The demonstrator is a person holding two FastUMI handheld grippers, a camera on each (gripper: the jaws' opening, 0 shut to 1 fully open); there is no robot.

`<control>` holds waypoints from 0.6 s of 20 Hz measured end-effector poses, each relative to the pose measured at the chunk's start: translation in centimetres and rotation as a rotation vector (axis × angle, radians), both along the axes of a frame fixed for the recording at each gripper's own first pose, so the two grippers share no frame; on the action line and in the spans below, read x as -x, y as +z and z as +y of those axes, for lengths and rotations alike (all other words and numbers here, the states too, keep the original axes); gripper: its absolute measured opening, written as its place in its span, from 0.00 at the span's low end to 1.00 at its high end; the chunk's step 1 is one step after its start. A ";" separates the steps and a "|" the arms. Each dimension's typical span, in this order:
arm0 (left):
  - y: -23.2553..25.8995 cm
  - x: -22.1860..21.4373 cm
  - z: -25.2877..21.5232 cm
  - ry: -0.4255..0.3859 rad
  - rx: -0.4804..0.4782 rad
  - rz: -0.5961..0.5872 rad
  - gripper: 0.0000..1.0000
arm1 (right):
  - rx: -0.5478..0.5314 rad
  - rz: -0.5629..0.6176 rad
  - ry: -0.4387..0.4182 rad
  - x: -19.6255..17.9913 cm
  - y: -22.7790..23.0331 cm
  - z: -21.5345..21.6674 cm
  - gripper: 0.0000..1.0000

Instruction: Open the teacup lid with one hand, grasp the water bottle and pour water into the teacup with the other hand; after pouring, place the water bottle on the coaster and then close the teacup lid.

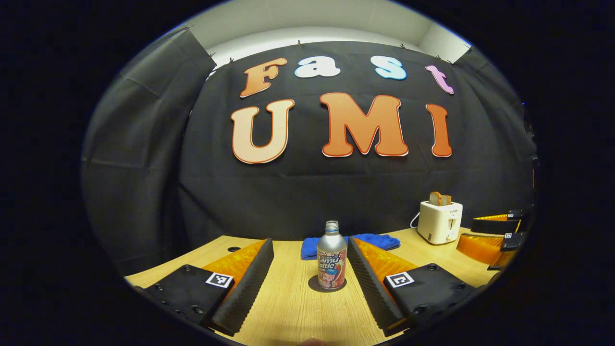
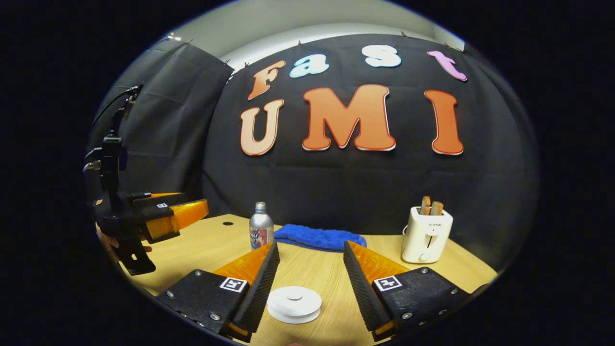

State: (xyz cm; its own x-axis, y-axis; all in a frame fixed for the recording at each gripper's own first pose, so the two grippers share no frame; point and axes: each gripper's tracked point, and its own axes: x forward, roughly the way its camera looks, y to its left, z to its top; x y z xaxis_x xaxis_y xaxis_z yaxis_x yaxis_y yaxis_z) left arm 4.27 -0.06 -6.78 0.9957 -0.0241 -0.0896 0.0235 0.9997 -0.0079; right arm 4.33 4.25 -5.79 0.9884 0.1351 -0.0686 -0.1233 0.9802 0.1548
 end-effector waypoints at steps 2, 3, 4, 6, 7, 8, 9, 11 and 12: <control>0.8 1.0 -0.1 0.007 -0.001 -0.016 1.00 | 0.005 -0.033 -0.031 0.5 1.4 -1.1 0.82; 1.1 1.5 -0.1 0.005 -0.001 -0.020 1.00 | 0.010 -0.046 -0.041 0.9 1.9 -1.4 0.82; 1.4 2.1 -0.2 0.008 0.004 -0.022 1.00 | 0.018 -0.051 -0.046 1.2 2.2 -1.7 0.82; 1.9 3.1 -0.3 0.009 0.014 -0.033 1.00 | 0.031 -0.055 -0.054 2.0 2.4 -2.0 0.82; 2.2 3.5 -0.1 0.013 0.011 -0.041 1.00 | 0.035 -0.061 -0.057 2.4 2.6 -2.1 0.82; 2.2 3.4 -0.1 0.020 0.004 -0.045 1.00 | 0.039 -0.064 -0.064 2.6 2.7 -2.3 0.82; 2.2 3.7 0.0 0.025 -0.003 -0.047 0.97 | 0.041 -0.066 -0.070 2.8 2.8 -2.4 0.82; 2.0 4.9 0.2 0.031 -0.015 -0.047 0.97 | 0.042 -0.069 -0.082 3.4 2.8 -2.5 0.83; 1.9 5.2 0.4 0.034 -0.024 -0.047 0.97 | 0.043 -0.071 -0.086 3.5 2.8 -2.5 0.83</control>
State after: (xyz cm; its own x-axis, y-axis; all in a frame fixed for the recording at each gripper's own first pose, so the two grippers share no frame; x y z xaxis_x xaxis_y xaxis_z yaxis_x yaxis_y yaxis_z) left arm -0.95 0.29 -4.83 0.9990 0.0113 -0.0426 -0.0106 0.9998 0.0168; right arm 0.85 1.71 -2.95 0.9988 0.0481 -0.0016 -0.0477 0.9932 0.1061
